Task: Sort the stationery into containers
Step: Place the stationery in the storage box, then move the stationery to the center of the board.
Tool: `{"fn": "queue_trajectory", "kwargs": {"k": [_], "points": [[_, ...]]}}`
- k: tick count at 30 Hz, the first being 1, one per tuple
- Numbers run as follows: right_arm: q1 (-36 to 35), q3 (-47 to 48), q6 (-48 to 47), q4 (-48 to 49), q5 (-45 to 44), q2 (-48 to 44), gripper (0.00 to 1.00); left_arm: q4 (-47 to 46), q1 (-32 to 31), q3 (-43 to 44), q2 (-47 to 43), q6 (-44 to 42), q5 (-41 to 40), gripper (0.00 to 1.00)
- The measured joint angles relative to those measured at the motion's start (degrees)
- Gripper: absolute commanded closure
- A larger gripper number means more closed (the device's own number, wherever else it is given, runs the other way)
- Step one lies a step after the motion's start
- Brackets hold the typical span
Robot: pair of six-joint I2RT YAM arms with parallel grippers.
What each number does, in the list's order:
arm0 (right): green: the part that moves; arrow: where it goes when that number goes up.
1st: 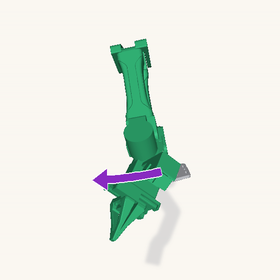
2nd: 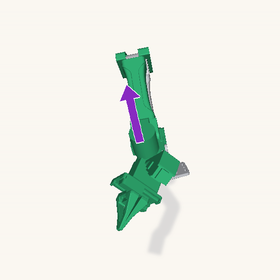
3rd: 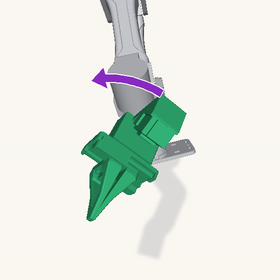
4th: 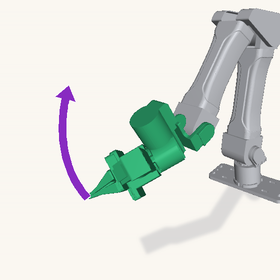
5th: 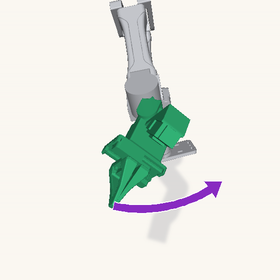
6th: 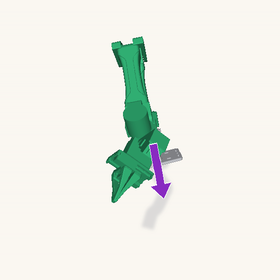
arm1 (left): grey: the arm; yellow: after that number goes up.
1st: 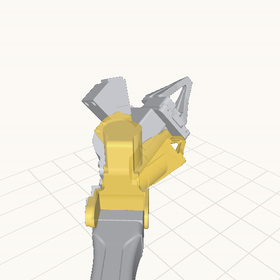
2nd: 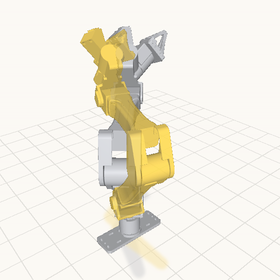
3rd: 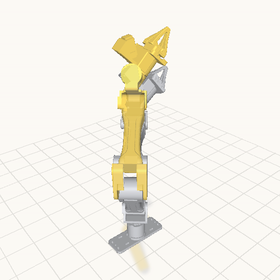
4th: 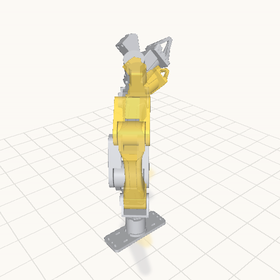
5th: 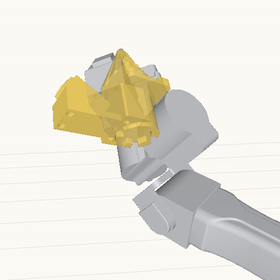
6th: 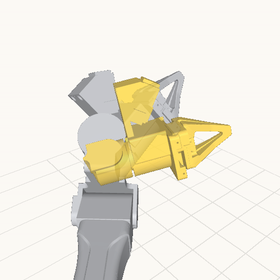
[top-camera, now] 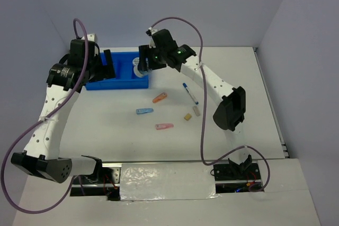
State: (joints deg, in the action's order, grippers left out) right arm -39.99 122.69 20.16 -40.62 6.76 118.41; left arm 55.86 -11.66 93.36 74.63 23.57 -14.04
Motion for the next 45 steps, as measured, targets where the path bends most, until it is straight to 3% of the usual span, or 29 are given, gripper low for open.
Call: {"fn": "queue_trajectory", "kwargs": {"k": [4,8,23,26,29,31,40,45], "points": [[0.09,6.93,0.02,2.08,2.71,7.28,0.62,0.15,0.02,-1.95,-2.36,-1.36,0.76,0.01],[0.39,6.93,-0.11,5.25,4.50,11.72,0.60,0.26,0.02,-5.33,-5.03,-2.47,2.36,0.01],[0.94,11.19,-1.29,8.00,0.31,18.73,0.52,0.42,0.02,-11.76,-9.16,-2.67,4.48,0.01],[1.29,12.17,-1.86,7.85,-1.53,20.11,0.40,0.28,0.02,-12.04,-9.16,-2.64,4.96,0.01],[1.68,12.24,-2.03,7.32,-2.19,21.11,0.20,0.24,0.02,-12.04,-9.16,-2.67,5.27,0.01],[1.86,12.33,-1.95,7.28,-2.16,21.55,0.00,0.22,0.02,-12.04,-9.16,-2.67,5.38,0.01],[2.60,16.39,-1.77,6.97,-1.18,18.93,0.00,-1.70,0.00,-16.31,-9.25,-2.91,8.11,0.01],[5.25,3.82,1.51,6.60,-0.39,3.98,0.00,-6.25,-3.23,-23.37,-7.04,-3.98,12.81,0.01]]}}
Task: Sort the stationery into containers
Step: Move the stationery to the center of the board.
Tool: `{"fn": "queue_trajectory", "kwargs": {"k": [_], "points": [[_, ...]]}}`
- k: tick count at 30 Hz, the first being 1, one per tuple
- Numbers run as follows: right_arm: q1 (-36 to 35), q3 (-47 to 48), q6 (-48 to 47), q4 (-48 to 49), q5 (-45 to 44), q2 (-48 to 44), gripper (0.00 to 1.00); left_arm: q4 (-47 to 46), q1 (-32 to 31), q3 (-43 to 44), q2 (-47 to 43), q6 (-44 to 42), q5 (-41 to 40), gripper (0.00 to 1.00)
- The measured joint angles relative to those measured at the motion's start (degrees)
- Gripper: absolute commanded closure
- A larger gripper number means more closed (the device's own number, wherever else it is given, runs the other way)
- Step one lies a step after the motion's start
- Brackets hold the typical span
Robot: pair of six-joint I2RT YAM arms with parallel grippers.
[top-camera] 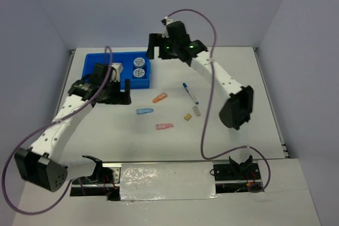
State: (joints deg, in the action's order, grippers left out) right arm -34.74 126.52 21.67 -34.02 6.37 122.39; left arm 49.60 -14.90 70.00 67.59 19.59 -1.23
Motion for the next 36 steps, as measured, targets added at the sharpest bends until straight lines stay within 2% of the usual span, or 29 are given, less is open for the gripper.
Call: {"fn": "queue_trajectory", "kwargs": {"k": [4,7,13,16,19,23,29,31,33,34,36], "points": [[3.93,-14.05,-0.39,-1.73,-0.26,-17.35,0.00,-3.76,-10.95,-0.83,10.69,-0.37,0.02,0.01],[4.92,-23.67,-2.78,-3.17,-0.79,-28.11,0.01,-6.47,-16.59,-0.81,19.19,-1.75,0.13,0.01],[3.50,-48.06,-5.51,-5.29,-0.13,-43.71,0.00,-8.13,-17.25,0.85,28.33,-6.03,-0.48,0.02],[3.50,-55.28,-5.51,-7.41,0.87,-47.63,0.00,-9.42,-16.83,3.93,31.89,-7.85,-0.92,0.02],[3.50,-57.33,-5.51,-8.09,1.88,-50.18,0.01,-11.23,-16.65,6.67,35.36,-9.25,-1.44,0.04],[3.50,-56.61,-6.27,-8.81,1.97,-53.33,0.00,-12.68,-16.24,9.11,39.87,-10.67,-1.70,0.12],[3.50,-53.29,-7.72,-11.26,0.92,-54.75,0.00,-13.33,-14.78,8.13,42.80,-10.60,-1.77,0.19],[3.50,-52.33,-7.89,-11.69,0.55,-54.84,0.00,-13.64,-14.32,7.34,42.80,-10.45,-1.79,0.26],[3.50,-51.49,-8.00,-12.20,0.31,-54.86,0.00,-14.25,-14.05,6.40,42.80,-10.21,-1.84,0.29],[3.50,-51.19,-8.07,-12.33,0.26,-54.86,0.00,-14.53,-14.03,5.77,42.80,-10.19,-1.86,0.35],[3.50,-50.69,-8.11,-12.48,0.26,-54.86,0.00,-14.88,-14.05,5.07,42.73,-9.94,-1.97,0.37]]}}
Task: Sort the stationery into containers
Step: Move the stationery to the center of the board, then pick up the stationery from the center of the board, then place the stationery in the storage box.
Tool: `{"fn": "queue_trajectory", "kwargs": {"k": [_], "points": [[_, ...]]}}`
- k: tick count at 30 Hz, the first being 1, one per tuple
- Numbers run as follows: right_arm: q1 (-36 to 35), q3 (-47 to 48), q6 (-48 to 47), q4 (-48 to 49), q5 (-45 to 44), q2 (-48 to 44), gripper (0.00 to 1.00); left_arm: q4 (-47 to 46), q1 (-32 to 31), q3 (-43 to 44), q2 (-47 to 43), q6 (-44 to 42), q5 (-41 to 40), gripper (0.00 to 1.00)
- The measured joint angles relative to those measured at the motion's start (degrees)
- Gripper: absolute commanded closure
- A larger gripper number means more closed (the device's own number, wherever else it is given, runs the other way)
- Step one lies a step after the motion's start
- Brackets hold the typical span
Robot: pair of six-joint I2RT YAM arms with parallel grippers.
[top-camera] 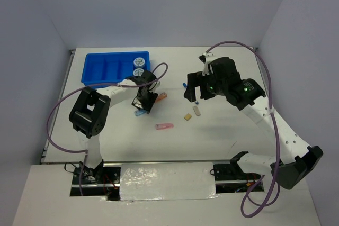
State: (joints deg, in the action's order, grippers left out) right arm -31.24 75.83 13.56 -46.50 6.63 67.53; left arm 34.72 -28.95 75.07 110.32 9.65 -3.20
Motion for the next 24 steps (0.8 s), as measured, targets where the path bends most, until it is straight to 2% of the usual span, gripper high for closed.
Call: {"fn": "queue_trajectory", "kwargs": {"k": [2,5,6,12,16,18,21,24], "points": [[0.00,0.37,-0.07,-0.11,0.02,-0.02,0.00,-0.92,0.00,-0.90,-0.52,0.96,-0.42,0.41],[0.00,1.16,-0.15,-0.22,0.02,-0.02,0.00,-2.16,0.00,-2.38,-1.44,2.14,-1.01,0.52],[0.00,1.46,-0.17,-0.24,0.00,-0.02,0.00,-2.54,0.00,-3.02,-1.84,2.73,-1.11,0.64],[0.00,3.32,-0.24,-0.31,-0.22,-0.02,0.00,-4.72,0.02,-7.13,-5.22,6.12,-1.62,0.94],[0.00,4.66,-0.48,-0.61,-0.42,-0.02,0.00,-0.90,0.09,-7.74,-7.87,8.59,-1.84,0.99],[0.00,5.29,-0.66,-0.74,-0.44,-0.02,0.00,1.92,0.48,-5.79,-9.90,9.73,-2.34,0.97],[0.15,5.51,-0.90,-0.72,-0.44,0.00,0.00,4.52,3.08,0.96,-12.39,11.65,-3.63,0.97],[0.42,5.29,-1.03,-0.55,-0.24,0.33,0.00,5.44,9.16,12.20,-11.54,13.46,-4.52,0.96]]}}
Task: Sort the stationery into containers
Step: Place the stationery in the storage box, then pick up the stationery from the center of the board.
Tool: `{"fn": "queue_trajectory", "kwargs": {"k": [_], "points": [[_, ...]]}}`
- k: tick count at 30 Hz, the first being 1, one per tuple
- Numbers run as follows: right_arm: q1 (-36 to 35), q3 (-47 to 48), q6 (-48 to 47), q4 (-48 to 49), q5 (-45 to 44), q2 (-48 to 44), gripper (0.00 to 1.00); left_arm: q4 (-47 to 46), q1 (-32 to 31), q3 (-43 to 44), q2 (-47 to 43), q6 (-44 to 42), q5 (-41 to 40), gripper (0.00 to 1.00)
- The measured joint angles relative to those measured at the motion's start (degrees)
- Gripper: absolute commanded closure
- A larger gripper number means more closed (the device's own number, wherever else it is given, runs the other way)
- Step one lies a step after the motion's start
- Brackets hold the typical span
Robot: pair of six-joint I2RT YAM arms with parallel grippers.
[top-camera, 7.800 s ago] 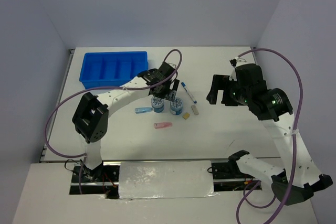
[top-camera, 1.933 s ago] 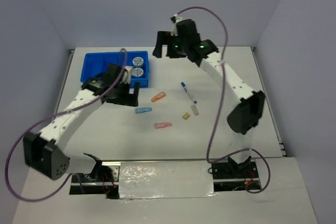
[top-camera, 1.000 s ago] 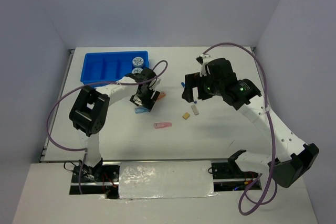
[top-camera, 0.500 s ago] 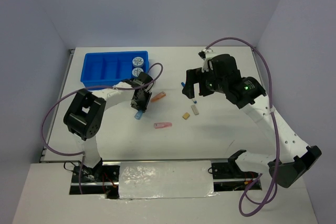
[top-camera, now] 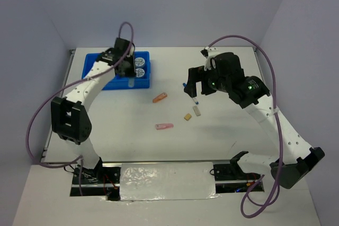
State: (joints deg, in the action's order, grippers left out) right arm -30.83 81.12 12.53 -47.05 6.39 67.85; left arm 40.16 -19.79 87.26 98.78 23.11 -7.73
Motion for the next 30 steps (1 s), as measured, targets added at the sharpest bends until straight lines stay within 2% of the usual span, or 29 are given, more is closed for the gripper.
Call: {"fn": "queue_trajectory", "kwargs": {"k": [3,7,11,15,18,19,20,22,27,30], "points": [[0.24,-0.72,0.02,0.26,0.33,0.59,0.00,-0.11,5.29,11.61,4.70,1.20,-1.09,0.95],[0.39,-1.03,0.07,0.26,0.81,2.12,0.00,2.43,9.18,28.70,16.72,1.38,-1.46,0.90],[0.46,-1.03,0.07,0.04,1.25,3.43,0.00,3.69,10.12,37.86,27.12,1.73,-1.42,0.79],[0.46,-1.03,0.20,-0.55,1.49,3.65,0.00,5.25,10.82,38.12,31.61,2.80,-1.49,0.67],[0.46,-1.03,0.20,-0.94,1.60,3.65,0.00,5.70,11.30,37.86,32.61,3.02,-1.84,0.44],[0.48,-1.03,0.20,-1.22,1.60,3.65,0.00,5.66,11.43,37.86,32.61,2.97,-1.95,0.24],[0.48,-1.03,0.17,-1.49,1.60,3.65,0.00,5.46,11.47,37.88,32.61,2.60,-2.05,0.13],[0.48,-1.03,0.17,-1.97,1.62,3.67,0.00,4.79,11.61,38.03,32.59,3.45,-2.23,0.01],[0.48,-1.01,0.22,-2.23,1.92,4.46,0.00,4.66,11.72,37.33,31.34,3.85,-1.99,0.01],[0.50,-0.98,0.98,-2.29,1.42,5.27,0.00,4.09,10.40,31.12,25.35,2.14,-1.16,0.01]]}}
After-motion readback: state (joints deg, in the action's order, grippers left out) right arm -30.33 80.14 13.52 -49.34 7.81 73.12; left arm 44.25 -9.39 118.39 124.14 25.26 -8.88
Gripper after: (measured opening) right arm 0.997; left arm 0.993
